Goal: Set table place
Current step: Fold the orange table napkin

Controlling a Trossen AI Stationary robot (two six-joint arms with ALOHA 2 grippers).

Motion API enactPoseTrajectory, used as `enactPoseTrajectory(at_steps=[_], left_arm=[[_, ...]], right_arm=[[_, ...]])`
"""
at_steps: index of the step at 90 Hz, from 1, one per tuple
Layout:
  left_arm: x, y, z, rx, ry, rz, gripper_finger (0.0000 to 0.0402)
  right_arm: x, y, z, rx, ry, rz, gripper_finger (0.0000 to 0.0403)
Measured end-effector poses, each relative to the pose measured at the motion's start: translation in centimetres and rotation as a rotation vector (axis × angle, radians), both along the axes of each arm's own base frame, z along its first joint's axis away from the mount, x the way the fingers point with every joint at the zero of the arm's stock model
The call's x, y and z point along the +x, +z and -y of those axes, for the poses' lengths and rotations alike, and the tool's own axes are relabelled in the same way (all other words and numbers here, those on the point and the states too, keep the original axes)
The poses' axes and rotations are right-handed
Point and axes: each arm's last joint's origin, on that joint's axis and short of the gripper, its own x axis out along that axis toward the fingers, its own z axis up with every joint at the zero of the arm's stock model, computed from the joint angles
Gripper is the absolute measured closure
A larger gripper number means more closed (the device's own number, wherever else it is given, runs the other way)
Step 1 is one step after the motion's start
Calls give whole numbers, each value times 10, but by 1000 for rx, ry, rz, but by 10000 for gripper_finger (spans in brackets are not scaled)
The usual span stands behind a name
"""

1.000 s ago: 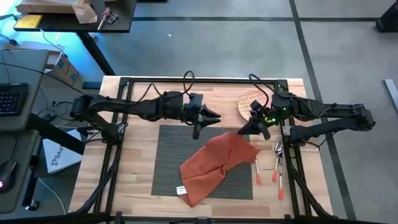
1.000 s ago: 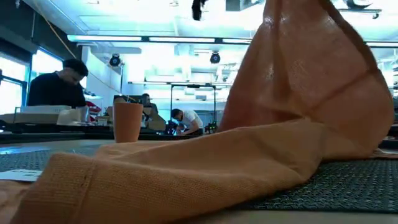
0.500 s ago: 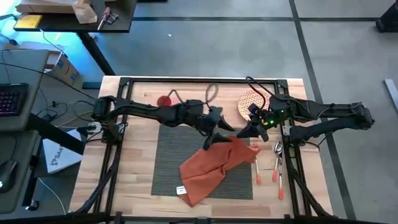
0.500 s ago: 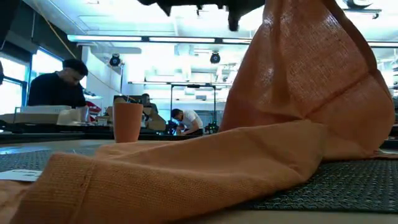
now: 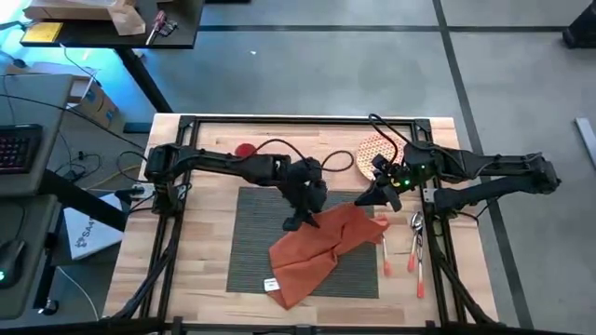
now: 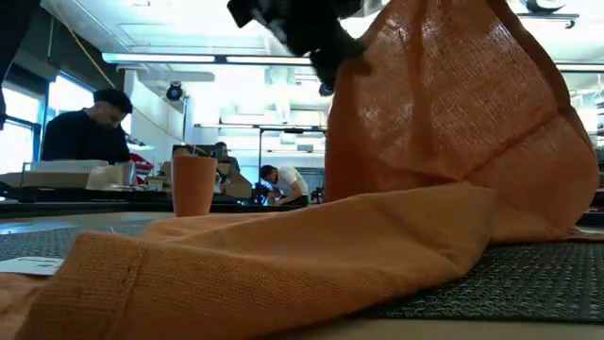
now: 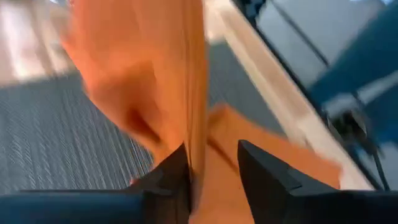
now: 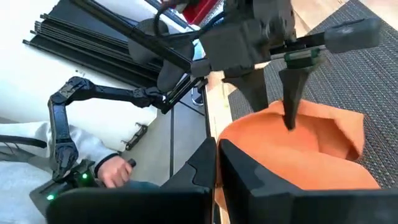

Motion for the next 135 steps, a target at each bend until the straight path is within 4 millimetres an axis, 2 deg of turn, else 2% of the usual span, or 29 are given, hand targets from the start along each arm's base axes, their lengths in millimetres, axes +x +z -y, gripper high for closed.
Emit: enactPoseTrajectory(at_steps=[21,29,35,47,64,70,76,83,89,96,110,119,135], left_arm=[[-13,-6,21,-95,-135,-132,336],[-21,-5,26,-86,-121,-209,369],[-29,3,27,-101,-83,-255,393],[-57,46,26,-150,-25,-260,400],[-108,142,33,-417,-89,-137,401],[-123,171,31,-456,-83,-59,402],[-130,190,20,-421,-10,61,402],[-129,197,2,-378,101,153,401],[-121,192,-13,-367,170,154,401],[-113,183,-25,-376,223,109,401],[-108,181,-25,-399,179,105,401],[-108,180,-20,-398,164,99,401],[-108,180,-11,-409,145,81,401]], right_arm=[[-1,-3,1,-43,-34,-21,403],[0,-3,1,-47,-37,-16,403],[-1,3,1,-24,-38,-8,403],[-5,30,-14,68,46,47,403],[-11,78,-45,247,224,126,403],[-11,98,-53,266,293,207,403],[-10,113,-51,202,224,270,403],[-6,118,-39,101,42,253,403],[2,109,-27,27,-64,155,403],[12,92,-20,-35,-93,27,403],[38,65,-23,-177,-25,-100,389],[62,47,-25,-259,3,-143,355],[98,16,-29,-410,90,-176,263]])
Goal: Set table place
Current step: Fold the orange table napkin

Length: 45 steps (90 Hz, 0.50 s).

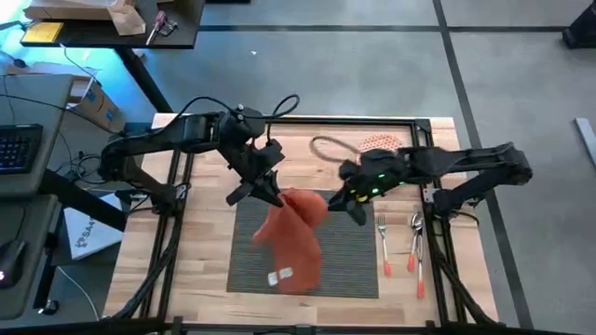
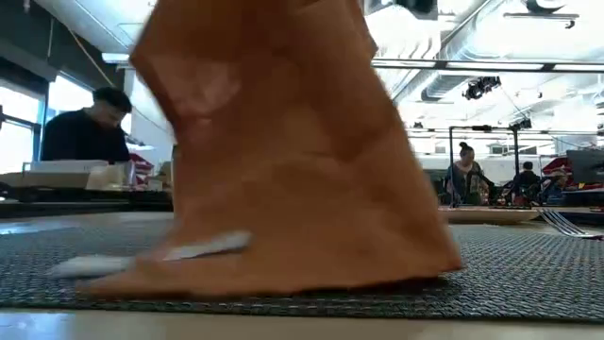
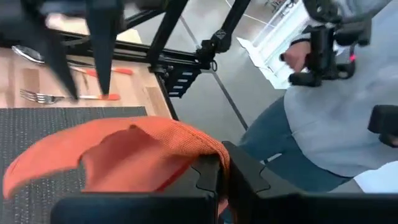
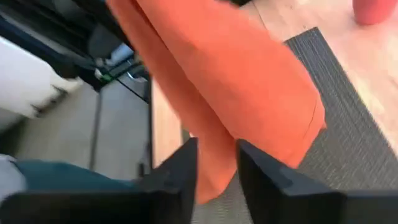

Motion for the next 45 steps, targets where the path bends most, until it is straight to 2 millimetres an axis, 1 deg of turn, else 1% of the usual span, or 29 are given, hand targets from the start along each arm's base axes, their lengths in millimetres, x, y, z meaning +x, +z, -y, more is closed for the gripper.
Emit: enactPoseTrajectory(at_steps=[11,21,28,39,45], left_arm=[[0,-1,4,7,-10,-7,401],[-2,-3,5,7,-16,-33,401],[-4,-5,7,11,-23,-62,401],[-6,-9,8,47,-28,-85,401],[-7,-11,8,67,-16,-102,401]], right_arm=[[20,-23,0,-132,3,-40,204],[32,-35,0,-211,11,-38,172],[40,-38,-1,-224,37,-1,162],[54,-41,-6,-206,152,99,158],[63,-47,-9,-181,203,128,159]])
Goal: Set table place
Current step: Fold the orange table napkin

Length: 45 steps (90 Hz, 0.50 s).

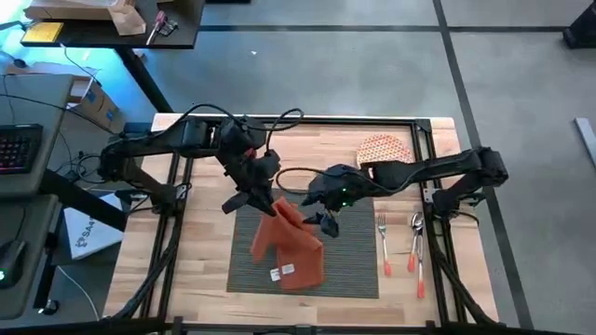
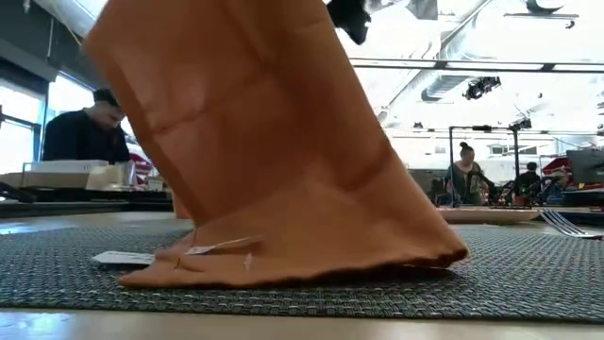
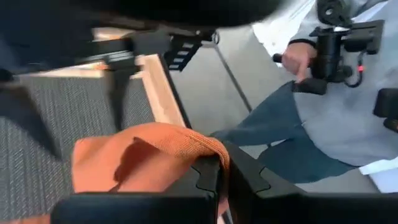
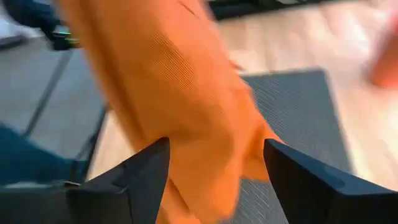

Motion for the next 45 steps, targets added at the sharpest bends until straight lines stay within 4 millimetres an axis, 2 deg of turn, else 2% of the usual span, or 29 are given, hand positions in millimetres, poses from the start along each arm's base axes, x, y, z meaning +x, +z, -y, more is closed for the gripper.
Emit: enactPoseTrajectory(at_steps=[7,14,20,27,30,45], left_arm=[[-1,-1,0,3,4,-15,401],[-2,-2,1,3,1,-28,401],[-3,-3,2,4,-1,-44,401],[-5,-5,4,5,-6,-76,401],[-6,-6,4,7,-4,-90,401],[-11,-14,10,101,44,-180,401]], right_arm=[[9,-8,-2,6,31,14,172],[16,-14,-4,1,47,41,209],[19,-16,-5,18,57,51,266],[19,-15,-5,47,38,40,356],[17,-13,-5,54,32,33,378],[-8,12,-6,45,-46,-18,401]])
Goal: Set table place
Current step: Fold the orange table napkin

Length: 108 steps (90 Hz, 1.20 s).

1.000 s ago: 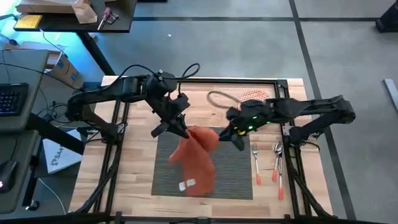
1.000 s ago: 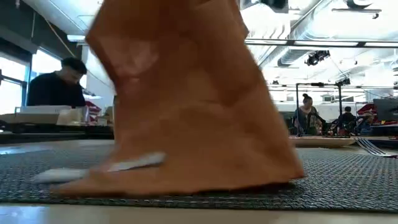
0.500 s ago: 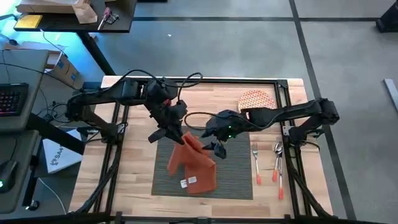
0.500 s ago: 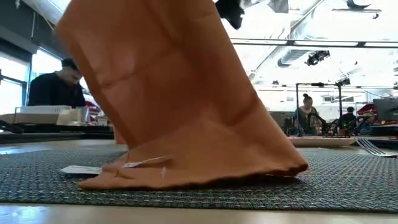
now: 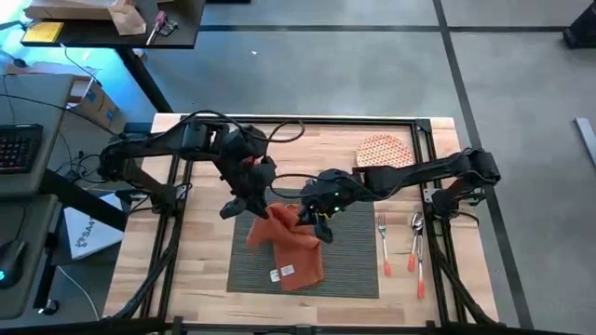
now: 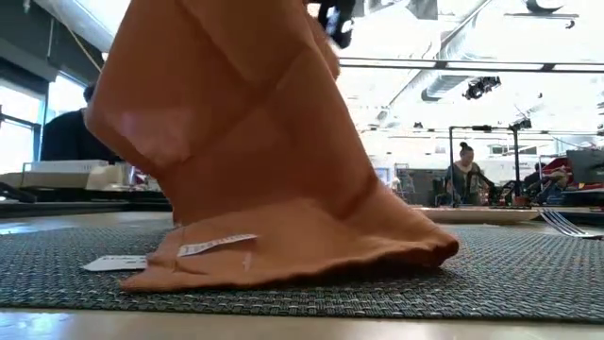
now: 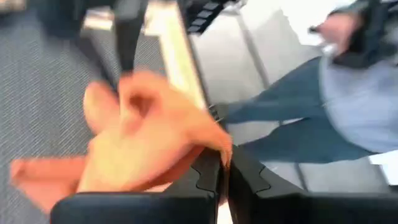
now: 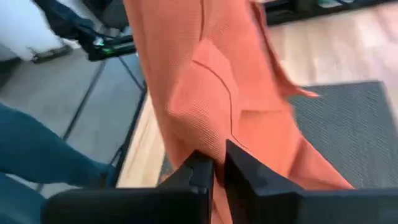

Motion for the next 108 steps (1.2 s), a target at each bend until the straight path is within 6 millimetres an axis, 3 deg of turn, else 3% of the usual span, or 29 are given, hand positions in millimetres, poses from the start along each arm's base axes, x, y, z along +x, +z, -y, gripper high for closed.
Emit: enactPoseTrajectory(at_steps=[13,23,34,50,71,94,101,108], left_arm=[[3,-22,12,125,16,-45,385],[12,-52,20,204,24,-37,353],[21,-95,21,298,65,-16,319],[34,-155,20,290,90,-7,303],[42,-209,24,314,131,-181,302],[45,-241,33,382,183,-321,305],[45,-245,36,382,167,-335,327],[43,-242,41,373,149,-329,376]], right_arm=[[-36,29,6,-21,-167,-97,403],[-62,40,13,-40,-294,-200,403],[-87,37,14,-64,-351,-365,403],[-110,27,4,-109,-332,-598,403],[-116,26,-10,-109,-298,-631,403],[-114,25,-11,-122,-306,-613,403],[-114,25,-11,-123,-308,-613,403],[-114,25,-12,-124,-306,-613,403]])
